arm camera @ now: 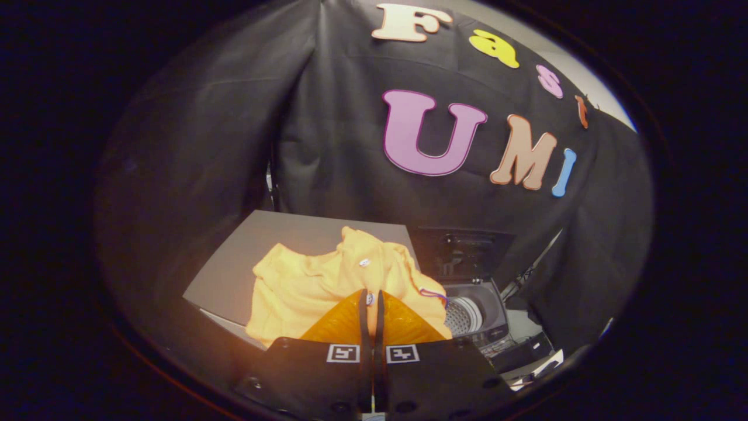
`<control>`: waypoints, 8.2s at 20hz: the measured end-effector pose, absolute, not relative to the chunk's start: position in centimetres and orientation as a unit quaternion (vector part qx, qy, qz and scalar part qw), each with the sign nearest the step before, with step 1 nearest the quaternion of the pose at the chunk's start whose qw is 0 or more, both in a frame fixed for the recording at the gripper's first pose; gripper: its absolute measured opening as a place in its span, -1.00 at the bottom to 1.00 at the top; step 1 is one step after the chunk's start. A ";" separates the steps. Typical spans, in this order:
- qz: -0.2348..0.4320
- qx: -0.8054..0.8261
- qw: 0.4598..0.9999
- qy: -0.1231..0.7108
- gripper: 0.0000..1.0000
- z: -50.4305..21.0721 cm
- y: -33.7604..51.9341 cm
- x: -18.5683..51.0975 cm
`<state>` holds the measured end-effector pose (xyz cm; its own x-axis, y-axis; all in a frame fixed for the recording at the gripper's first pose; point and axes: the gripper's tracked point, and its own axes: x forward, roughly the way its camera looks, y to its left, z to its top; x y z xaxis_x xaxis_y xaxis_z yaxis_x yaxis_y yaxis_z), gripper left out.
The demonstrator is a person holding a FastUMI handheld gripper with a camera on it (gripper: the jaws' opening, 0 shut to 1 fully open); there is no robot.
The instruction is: Put the clothes into the washing machine and then close the washing machine lid.
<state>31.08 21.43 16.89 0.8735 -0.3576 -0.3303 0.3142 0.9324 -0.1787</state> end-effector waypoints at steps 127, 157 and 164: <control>-0.167 -0.045 0.985 0.003 0.95 14.6 -12.5 47.7; -0.123 0.002 0.989 0.077 0.96 10.4 -16.2 58.6; -0.134 -0.001 0.987 0.091 0.96 10.2 -16.1 57.2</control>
<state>57.19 -16.08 10.20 0.9477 -0.2642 -0.1791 0.2640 0.9642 -0.0253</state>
